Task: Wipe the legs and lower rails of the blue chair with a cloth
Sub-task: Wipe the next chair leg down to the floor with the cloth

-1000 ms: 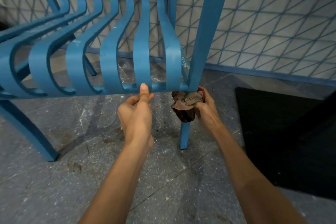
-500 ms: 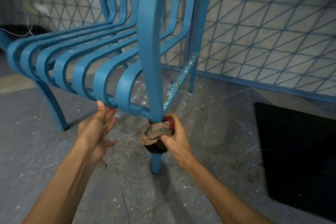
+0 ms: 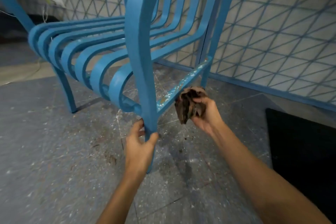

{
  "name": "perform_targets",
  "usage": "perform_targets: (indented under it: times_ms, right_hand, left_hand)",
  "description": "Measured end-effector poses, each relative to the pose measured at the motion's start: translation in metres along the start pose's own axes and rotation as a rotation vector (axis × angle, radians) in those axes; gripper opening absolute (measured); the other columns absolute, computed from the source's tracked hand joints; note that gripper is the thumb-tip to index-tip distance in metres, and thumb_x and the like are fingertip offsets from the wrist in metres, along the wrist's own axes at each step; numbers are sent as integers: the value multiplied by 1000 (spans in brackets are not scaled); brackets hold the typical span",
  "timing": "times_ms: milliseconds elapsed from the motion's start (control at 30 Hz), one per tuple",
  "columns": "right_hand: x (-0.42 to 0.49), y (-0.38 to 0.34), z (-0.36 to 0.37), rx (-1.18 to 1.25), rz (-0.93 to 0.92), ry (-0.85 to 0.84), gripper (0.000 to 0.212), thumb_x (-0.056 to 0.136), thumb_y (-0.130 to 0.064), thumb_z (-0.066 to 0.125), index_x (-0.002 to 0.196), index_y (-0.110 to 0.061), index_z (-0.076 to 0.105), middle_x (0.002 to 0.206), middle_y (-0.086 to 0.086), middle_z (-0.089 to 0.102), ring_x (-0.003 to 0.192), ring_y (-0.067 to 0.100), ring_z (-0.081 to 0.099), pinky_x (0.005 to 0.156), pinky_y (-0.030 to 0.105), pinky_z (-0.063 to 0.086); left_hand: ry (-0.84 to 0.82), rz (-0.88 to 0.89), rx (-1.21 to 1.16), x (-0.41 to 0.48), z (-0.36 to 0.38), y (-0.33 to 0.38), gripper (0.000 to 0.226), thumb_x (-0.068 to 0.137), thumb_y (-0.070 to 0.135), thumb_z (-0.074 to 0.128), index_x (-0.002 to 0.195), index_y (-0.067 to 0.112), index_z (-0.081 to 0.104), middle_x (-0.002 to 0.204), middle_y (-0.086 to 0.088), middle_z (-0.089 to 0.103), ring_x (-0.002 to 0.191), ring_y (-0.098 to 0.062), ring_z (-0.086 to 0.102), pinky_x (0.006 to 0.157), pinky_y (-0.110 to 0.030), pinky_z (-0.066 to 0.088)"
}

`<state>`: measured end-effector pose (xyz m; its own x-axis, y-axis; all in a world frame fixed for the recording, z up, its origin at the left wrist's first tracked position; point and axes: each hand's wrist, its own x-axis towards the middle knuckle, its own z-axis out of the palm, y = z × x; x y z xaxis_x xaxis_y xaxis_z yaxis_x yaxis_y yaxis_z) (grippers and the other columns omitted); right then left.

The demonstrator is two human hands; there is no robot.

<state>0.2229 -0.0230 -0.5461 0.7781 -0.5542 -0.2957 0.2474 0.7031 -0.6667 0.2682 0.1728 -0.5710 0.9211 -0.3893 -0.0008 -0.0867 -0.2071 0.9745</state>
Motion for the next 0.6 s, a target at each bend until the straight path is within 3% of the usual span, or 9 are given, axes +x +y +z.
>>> perform_targets:
  times_ms: [100,167,233,333,400,533,600]
  right_hand:
    - [7,1,17,54,33,50,57,67,-2,43,122,3,54,115,21,65,106,32,64,85,42,56]
    - [9,7,28,132,13,68,61,63,-2,42,122,3,54,114,21,65,111,35,60,84,46,56]
    - [13,13,37,241,-28,124,56,62,-4,40,115,1,58,101,19,69,102,33,62,85,45,55]
    - [16,14,47,322,-54,163,70,61,-12,41,129,1,53,128,21,59,121,35,54,97,48,46]
    - [17,15,53,337,-52,172,73,61,-13,39,132,1,50,132,23,54,124,37,51,96,49,46]
    - [13,21,56,371,-20,215,64,62,-13,39,121,2,56,117,24,63,112,36,58,101,49,44]
    - [7,26,56,400,12,229,48,70,-11,36,109,2,61,97,24,70,101,35,62,100,49,44]
  left_hand:
    - [77,72,262,5,7,-4,46,72,54,67,109,31,53,105,14,60,102,-13,55,90,-46,43]
    - [162,100,369,10,9,1,43,74,54,67,103,25,56,100,11,60,100,-17,55,91,-44,38]
    - [219,131,433,13,8,4,37,75,52,68,96,22,59,91,12,58,95,-17,54,89,-41,32]
    - [230,155,503,13,5,5,36,73,54,69,89,23,59,83,15,53,89,-17,54,92,-42,31]
    - [204,142,538,13,1,7,37,72,56,69,87,24,59,81,15,52,90,-18,56,95,-44,31]
    - [164,184,565,9,-18,7,45,68,65,66,84,23,61,76,16,53,89,-20,59,97,-45,30]
    - [140,231,570,6,-33,1,53,64,73,54,83,24,62,75,16,54,85,-19,60,95,-46,32]
